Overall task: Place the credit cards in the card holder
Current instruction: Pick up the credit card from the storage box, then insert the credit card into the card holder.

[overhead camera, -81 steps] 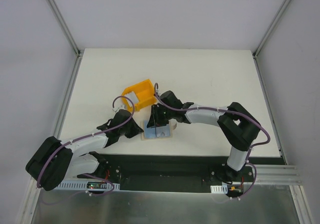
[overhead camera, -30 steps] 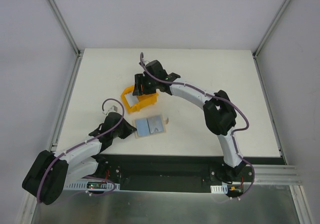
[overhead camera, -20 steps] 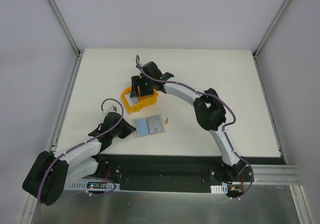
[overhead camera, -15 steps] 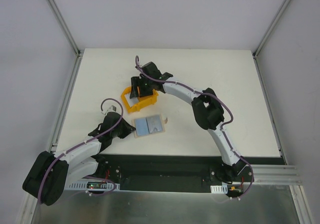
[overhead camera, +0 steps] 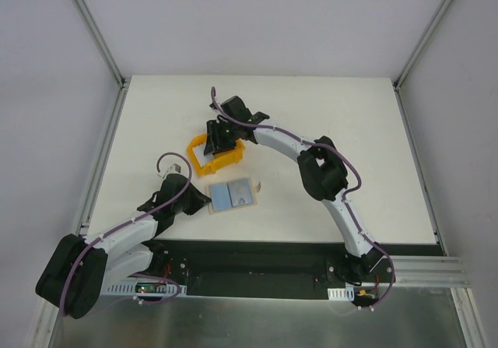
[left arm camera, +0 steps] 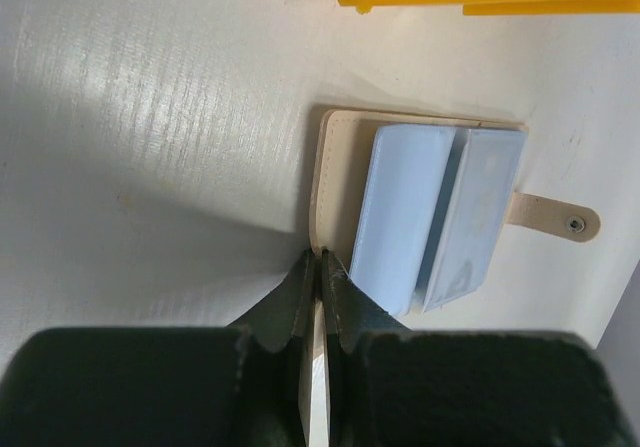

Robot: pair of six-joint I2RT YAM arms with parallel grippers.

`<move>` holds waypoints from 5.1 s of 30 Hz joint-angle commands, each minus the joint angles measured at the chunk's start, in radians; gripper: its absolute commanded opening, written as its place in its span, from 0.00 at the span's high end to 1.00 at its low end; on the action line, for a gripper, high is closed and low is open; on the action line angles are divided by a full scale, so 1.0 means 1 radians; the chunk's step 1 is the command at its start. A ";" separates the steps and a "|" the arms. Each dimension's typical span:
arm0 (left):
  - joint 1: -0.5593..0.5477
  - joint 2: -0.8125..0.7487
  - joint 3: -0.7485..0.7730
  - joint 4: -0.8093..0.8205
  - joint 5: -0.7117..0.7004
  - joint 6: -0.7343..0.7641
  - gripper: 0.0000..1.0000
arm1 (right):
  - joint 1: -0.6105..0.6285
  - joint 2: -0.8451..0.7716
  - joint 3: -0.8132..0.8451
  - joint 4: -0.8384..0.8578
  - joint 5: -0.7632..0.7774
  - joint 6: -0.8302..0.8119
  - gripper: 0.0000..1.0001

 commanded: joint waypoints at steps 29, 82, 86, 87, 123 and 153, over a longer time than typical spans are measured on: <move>0.012 0.040 0.005 -0.037 0.014 0.031 1.00 | -0.036 -0.123 -0.053 0.066 -0.042 0.040 0.85; 0.016 0.041 0.000 -0.033 0.031 0.037 1.00 | 0.014 -0.226 0.035 -0.112 0.400 -0.168 1.00; 0.016 0.049 0.003 -0.033 0.032 0.038 1.00 | 0.049 -0.313 -0.042 -0.084 0.552 -0.228 0.99; 0.016 0.051 0.006 -0.034 0.032 0.038 1.00 | 0.061 -0.323 -0.050 -0.089 0.595 -0.244 1.00; 0.016 0.071 0.031 -0.037 0.055 0.043 1.00 | 0.083 -0.783 -0.821 0.284 0.202 0.090 0.99; 0.016 0.080 0.032 -0.036 0.064 0.041 1.00 | 0.040 -0.590 -1.169 0.699 0.101 0.394 0.99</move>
